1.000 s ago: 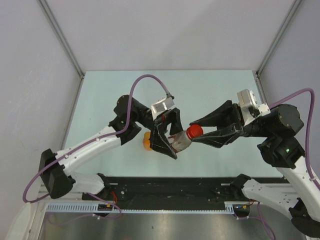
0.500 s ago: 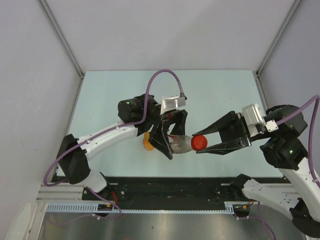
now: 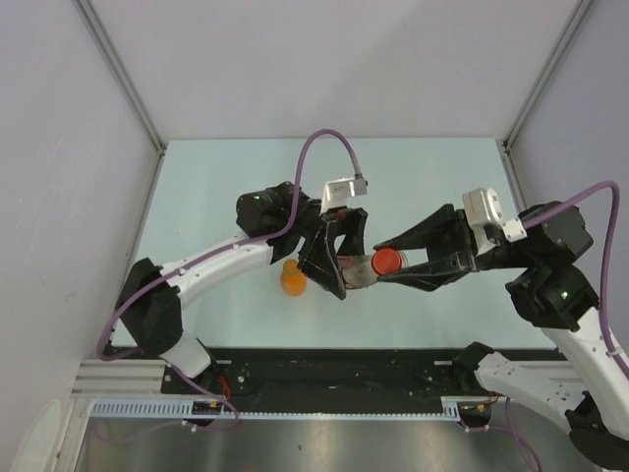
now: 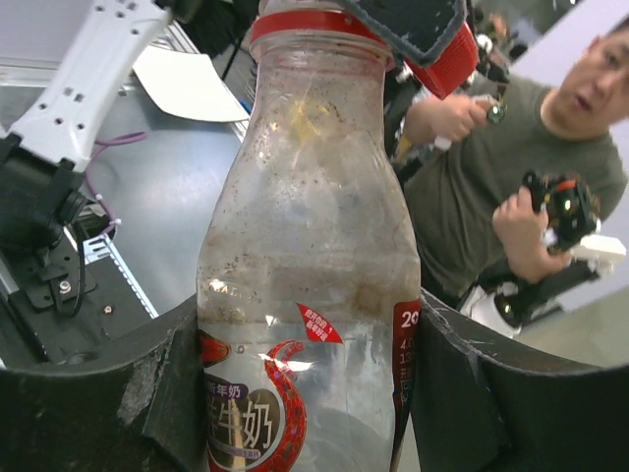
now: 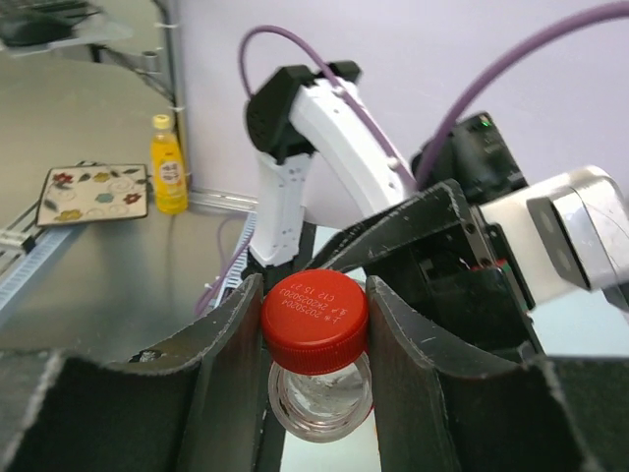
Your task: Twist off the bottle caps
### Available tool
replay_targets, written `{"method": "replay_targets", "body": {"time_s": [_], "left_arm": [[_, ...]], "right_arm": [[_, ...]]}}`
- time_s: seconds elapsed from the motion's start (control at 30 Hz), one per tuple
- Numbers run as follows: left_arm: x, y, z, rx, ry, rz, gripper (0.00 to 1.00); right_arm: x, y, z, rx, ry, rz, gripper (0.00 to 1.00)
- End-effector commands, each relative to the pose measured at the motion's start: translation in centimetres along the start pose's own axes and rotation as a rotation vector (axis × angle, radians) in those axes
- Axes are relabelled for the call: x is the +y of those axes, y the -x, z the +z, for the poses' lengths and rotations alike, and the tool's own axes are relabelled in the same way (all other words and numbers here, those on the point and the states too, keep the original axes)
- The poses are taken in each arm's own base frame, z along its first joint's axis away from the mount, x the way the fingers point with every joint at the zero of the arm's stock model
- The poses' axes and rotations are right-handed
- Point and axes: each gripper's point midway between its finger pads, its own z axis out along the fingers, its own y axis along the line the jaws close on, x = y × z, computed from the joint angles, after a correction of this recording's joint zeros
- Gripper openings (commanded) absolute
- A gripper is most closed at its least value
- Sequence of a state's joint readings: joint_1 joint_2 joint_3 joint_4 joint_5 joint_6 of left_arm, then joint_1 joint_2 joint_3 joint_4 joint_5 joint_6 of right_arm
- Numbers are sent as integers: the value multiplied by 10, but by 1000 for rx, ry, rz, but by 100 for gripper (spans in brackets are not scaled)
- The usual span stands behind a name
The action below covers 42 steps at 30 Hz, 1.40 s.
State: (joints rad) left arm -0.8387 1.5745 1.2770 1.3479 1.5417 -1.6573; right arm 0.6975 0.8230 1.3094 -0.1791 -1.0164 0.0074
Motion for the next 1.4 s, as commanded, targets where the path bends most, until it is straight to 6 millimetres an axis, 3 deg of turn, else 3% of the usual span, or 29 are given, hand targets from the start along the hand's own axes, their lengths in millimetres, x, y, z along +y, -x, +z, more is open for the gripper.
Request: {"method": "replay_targets", "body": {"time_s": [0.0,0.27,0.43,0.5,0.57,0.6,0.63,0.67,0.7,0.73,0.77,0.87,1.0,1.03,1.07,1.23,1.33,1.37], "left_arm": [[-28,45,-30,-338,23,393,0],[-16,44,-63,-418,143,382,0],[-6,44,-68,-432,188,356,0],[-6,43,-69,-432,206,372,0],[3,44,-74,-444,248,363,0],[-3,45,-73,-445,264,386,0],[4,45,-76,-455,292,328,0],[9,48,-79,-459,339,393,0],[12,49,-81,-462,377,403,0],[14,47,-84,-482,443,320,0],[21,58,-94,-508,560,441,0],[26,61,-111,-536,765,450,0],[21,66,-132,-603,936,459,0],[23,62,-139,-614,984,431,0],[13,62,-142,-630,1016,465,0],[-4,56,-162,-701,1155,506,1],[-10,49,-171,-747,1216,499,1],[-13,47,-174,-758,1229,500,1]], "right_arm": [[11,-12,-7,34,-8,175,0],[-31,23,-23,-90,-320,108,0],[-50,42,-32,-157,-446,87,0],[-72,53,-49,-214,-616,79,0],[-96,54,-72,-240,-807,72,0],[-108,51,-81,-239,-883,83,0],[-118,44,-90,-226,-959,93,0],[-138,29,-113,-202,-1130,121,0],[-152,14,-121,-164,-1216,147,0],[-162,1,-131,-134,-1295,168,0],[-172,-16,-150,-89,-1425,188,0],[-195,-54,-174,2,-1617,221,0],[-219,-95,-200,12,-1756,304,0],[-225,-103,-216,-1,-1807,327,0],[-232,-124,-219,17,-1808,366,0],[-253,-188,-258,0,-1912,485,0],[-265,-232,-279,75,-1980,504,0],[-271,-254,-287,126,-2013,513,0]]}}
